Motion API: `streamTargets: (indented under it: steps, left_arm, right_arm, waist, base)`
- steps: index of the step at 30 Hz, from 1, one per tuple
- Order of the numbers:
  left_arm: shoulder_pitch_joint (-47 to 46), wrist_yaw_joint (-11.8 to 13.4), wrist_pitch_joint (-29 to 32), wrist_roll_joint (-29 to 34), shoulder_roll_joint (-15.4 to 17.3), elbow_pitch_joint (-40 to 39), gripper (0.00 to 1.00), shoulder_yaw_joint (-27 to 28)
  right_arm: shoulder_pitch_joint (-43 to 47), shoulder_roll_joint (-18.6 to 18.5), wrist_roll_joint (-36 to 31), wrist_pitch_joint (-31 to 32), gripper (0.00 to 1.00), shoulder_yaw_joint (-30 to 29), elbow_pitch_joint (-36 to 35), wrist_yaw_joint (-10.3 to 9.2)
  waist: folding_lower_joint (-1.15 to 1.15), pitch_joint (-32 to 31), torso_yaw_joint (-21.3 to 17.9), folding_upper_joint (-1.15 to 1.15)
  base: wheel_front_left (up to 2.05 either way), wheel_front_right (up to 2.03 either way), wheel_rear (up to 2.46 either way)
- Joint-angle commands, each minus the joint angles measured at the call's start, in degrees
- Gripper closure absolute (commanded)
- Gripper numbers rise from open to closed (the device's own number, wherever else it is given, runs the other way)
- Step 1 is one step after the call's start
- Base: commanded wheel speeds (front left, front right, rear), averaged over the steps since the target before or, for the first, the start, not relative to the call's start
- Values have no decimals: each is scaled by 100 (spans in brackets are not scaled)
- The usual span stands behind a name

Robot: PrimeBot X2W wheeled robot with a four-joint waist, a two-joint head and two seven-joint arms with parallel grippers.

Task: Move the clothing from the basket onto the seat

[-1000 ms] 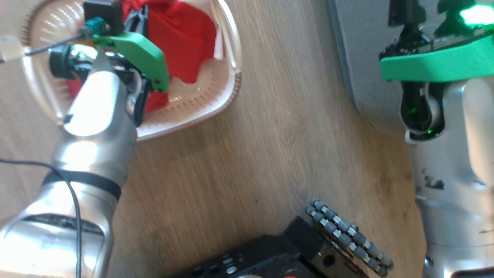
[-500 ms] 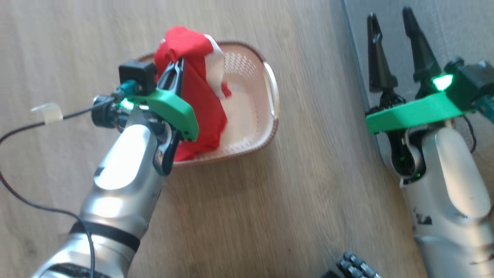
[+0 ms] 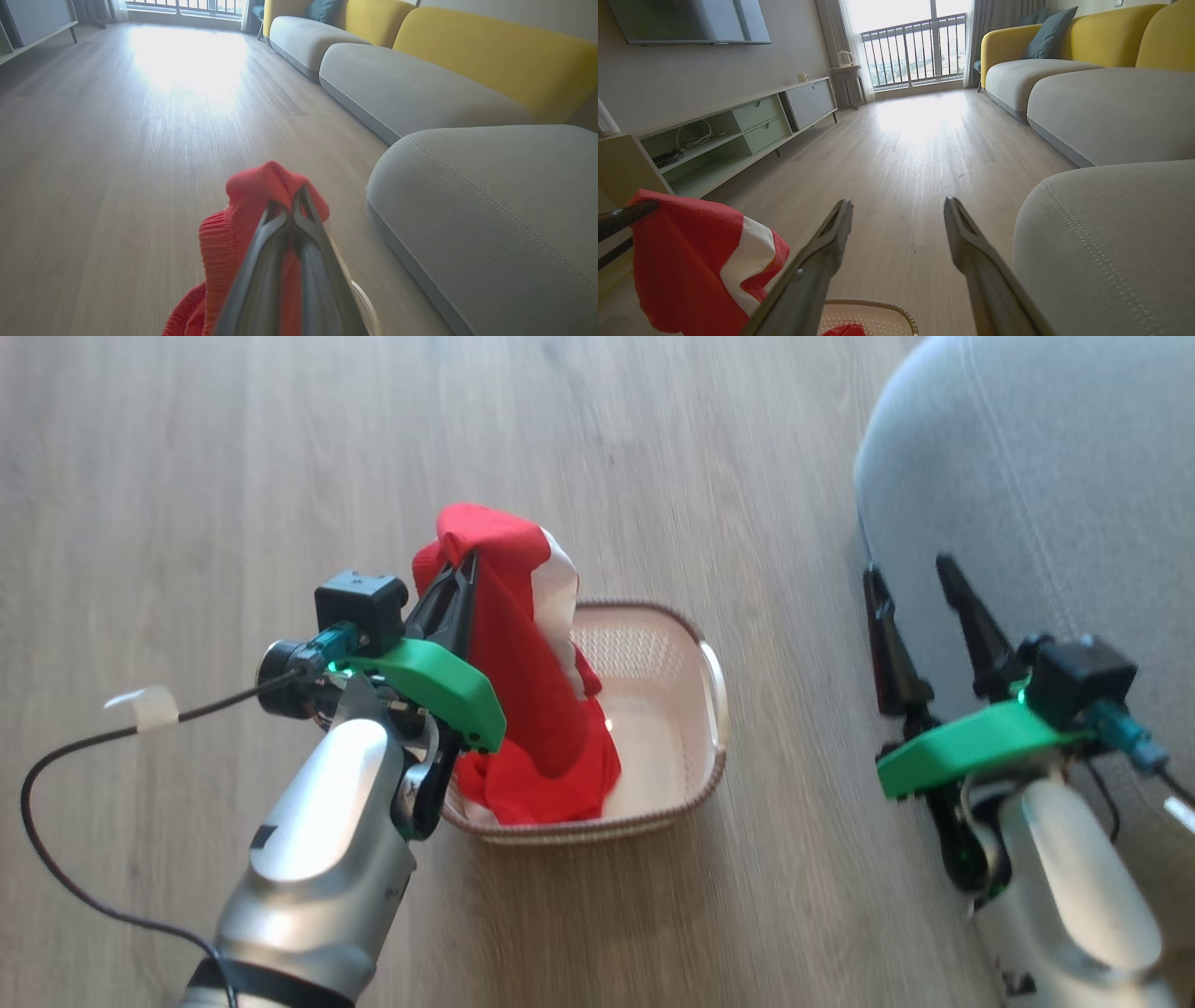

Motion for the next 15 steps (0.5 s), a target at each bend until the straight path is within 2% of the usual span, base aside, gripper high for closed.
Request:
streamTargets:
  steps: [1, 9, 15]
  left_arm:
    - [-96, -17, -55, 51, 73, -295, 100, 196]
    - [53, -115, -55, 213, 73, -805, 100, 256]
    - [-275, -183, -55, 410, 73, -1369, 100, 189]
  right_arm:
    - [71, -46, -42, -36, 0, 133, -125, -1]
    - [584, -24, -46, -36, 0, 272, 47, -1]
    - [763, -9, -48, -36, 0, 342, 95, -1]
  waist:
    - [1, -470, 233, -1]
    - [1, -1028, 411, -1]
    - [1, -1173, 507, -1]
  base:
    - [0, 0, 0]
    - [0, 0, 0]
    - [0, 0, 0]
